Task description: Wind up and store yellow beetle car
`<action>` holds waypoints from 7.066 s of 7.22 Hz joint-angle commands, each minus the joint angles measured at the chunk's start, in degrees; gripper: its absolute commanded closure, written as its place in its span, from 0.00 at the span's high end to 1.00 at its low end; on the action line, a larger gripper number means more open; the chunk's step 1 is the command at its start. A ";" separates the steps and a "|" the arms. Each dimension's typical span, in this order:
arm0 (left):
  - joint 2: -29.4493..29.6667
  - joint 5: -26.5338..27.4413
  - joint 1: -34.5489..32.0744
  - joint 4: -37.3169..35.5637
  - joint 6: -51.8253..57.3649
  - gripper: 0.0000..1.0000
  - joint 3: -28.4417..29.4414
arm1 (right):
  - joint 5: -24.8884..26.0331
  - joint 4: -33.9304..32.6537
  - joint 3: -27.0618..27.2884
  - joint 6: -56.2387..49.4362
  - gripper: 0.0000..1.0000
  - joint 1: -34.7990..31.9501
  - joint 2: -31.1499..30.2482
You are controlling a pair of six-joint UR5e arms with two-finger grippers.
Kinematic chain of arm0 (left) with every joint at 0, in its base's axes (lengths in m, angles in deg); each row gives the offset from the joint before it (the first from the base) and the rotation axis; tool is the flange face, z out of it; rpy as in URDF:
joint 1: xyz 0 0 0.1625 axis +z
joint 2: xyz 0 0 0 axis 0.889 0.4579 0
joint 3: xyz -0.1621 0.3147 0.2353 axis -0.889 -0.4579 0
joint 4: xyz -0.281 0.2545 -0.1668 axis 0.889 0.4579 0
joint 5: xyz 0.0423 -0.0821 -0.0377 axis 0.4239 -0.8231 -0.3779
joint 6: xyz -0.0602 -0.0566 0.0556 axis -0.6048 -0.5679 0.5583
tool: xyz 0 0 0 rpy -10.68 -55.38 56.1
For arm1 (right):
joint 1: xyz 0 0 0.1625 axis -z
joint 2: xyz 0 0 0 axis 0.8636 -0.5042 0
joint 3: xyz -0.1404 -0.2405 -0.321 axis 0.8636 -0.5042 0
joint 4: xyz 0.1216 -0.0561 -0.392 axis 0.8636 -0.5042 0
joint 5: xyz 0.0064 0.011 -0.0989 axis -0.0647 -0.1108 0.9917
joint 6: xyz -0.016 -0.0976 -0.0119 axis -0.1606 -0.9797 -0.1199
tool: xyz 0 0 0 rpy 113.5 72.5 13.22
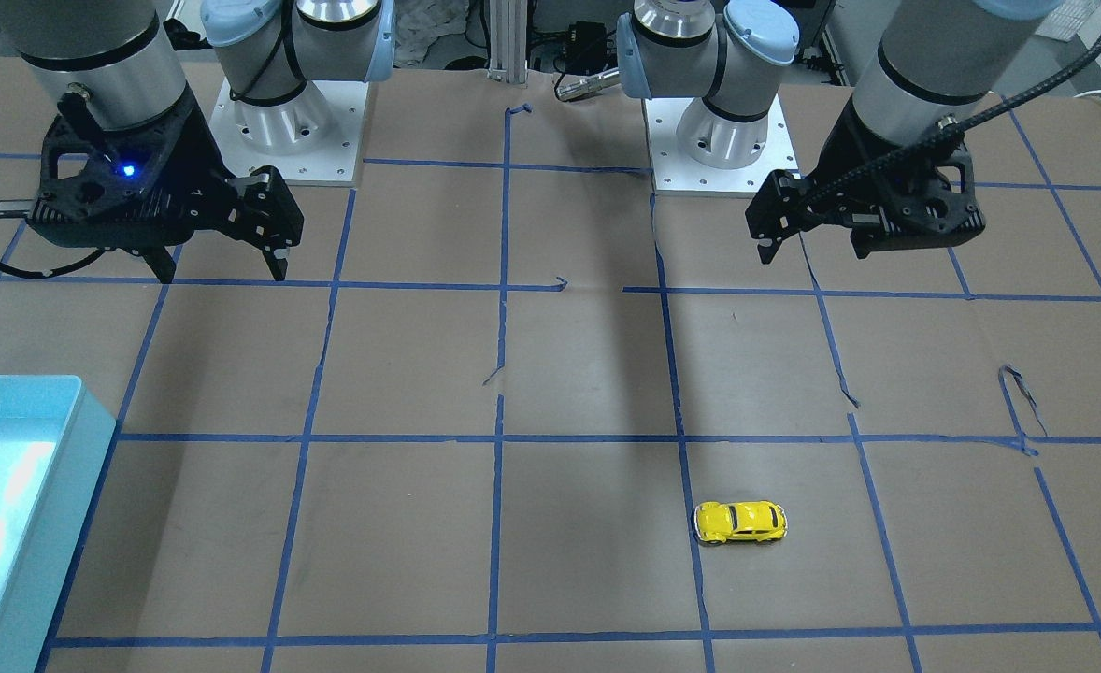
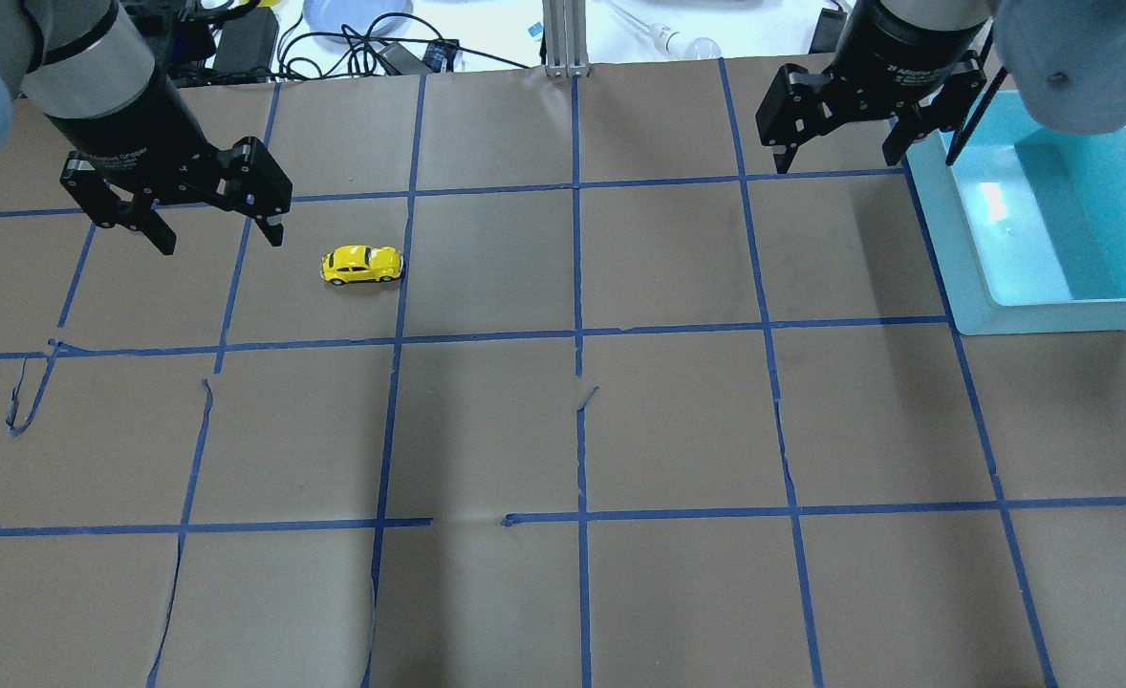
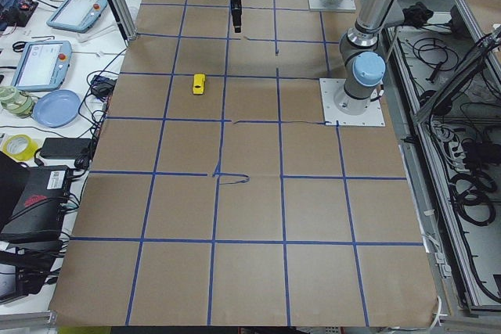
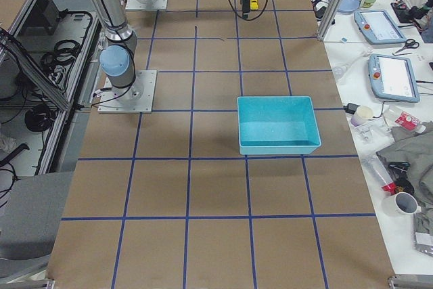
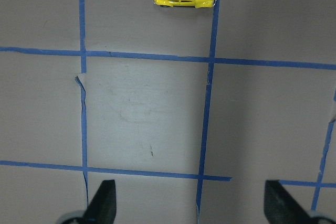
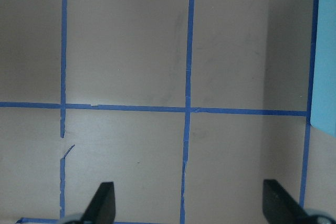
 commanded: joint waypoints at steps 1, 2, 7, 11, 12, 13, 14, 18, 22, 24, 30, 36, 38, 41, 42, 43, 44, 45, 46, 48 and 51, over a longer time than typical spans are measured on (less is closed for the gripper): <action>2.96 0.05 1.59 -9.38 -10.38 1.00 -2.45 | 0.00 0.09 0.03 0.09 1.00 0.00 -0.08; 4.54 -0.21 2.64 -14.21 -23.17 1.00 -4.30 | 0.00 -0.26 0.12 0.09 1.00 0.00 -0.08; 15.87 -2.04 2.92 -24.19 -65.07 1.00 -6.70 | 0.00 -0.26 0.20 0.09 1.00 0.00 -0.08; 25.27 -7.16 2.92 -35.85 -69.53 1.00 -6.25 | 0.00 0.27 0.29 0.00 1.00 -0.09 -0.08; 26.78 -7.07 3.00 -36.75 -69.71 1.00 -6.25 | 0.00 0.09 0.29 0.00 1.00 -0.09 0.01; 27.92 -7.07 3.09 -36.84 -69.71 1.00 -6.34 | 0.00 0.18 0.29 0.00 1.00 -0.09 -0.07; 28.54 -7.15 3.09 -36.84 -70.67 1.00 -6.34 | 0.00 0.27 0.29 0.18 1.00 -0.09 -0.08; 30.66 -6.98 3.09 -38.25 -72.86 0.97 -6.16 | 0.00 -0.26 1.26 0.44 1.00 -0.09 -0.08; 30.57 -7.77 3.09 -37.90 -72.52 0.00 -3.70 | 0.00 -0.26 1.43 0.62 1.00 -0.17 -0.08; 29.17 -8.90 2.92 -37.46 -72.78 0.00 -3.70 | 0.00 -0.26 1.43 0.62 1.00 -0.17 -0.08; 30.13 -24.30 1.33 -33.42 -79.30 0.00 -4.23 | 0.09 -0.26 1.52 0.53 1.00 -0.09 -0.34; 31.01 -15.97 2.03 -33.68 -74.83 0.00 -3.61 | 0.00 -0.52 1.61 0.27 1.00 -0.09 -0.08; 31.19 -13.32 2.21 -33.68 -72.71 0.00 -3.70 | -0.09 -0.52 1.61 0.18 1.00 -0.09 0.01; 30.92 -10.49 5.90 -33.77 -68.85 0.00 -3.61 | -0.09 -0.70 1.61 0.27 1.00 -0.09 0.01; 31.01 -10.49 7.38 -33.77 -68.39 0.00 -3.44 | -0.09 -0.70 1.61 0.18 1.00 -0.09 0.01; 31.01 -10.32 9.23 -33.77 -65.61 0.00 -3.44 | -0.09 -0.70 1.61 0.18 1.00 -0.09 0.01; 31.01 -10.32 10.90 -33.68 -64.71 0.00 -3.26 | -0.09 -0.61 1.61 0.27 1.00 -0.09 0.01; 31.01 -10.41 12.31 -33.68 -62.96 0.00 -3.09 | -0.09 -0.61 1.61 0.53 1.00 -0.09 0.01; 31.18 -10.41 13.28 -33.68 -61.46 0.00 -3.09 | -0.17 -0.53 1.61 0.71 1.00 -0.17 0.01; 31.45 -10.41 15.47 -33.68 -59.52 0.00 -3.09 | -0.09 -0.52 1.61 0.62 1.00 -0.18 0.01; 31.02 -10.32 17.07 -33.68 -59.51 0.50 -3.00 | -0.09 -0.52 1.61 0.53 1.00 -0.17 0.01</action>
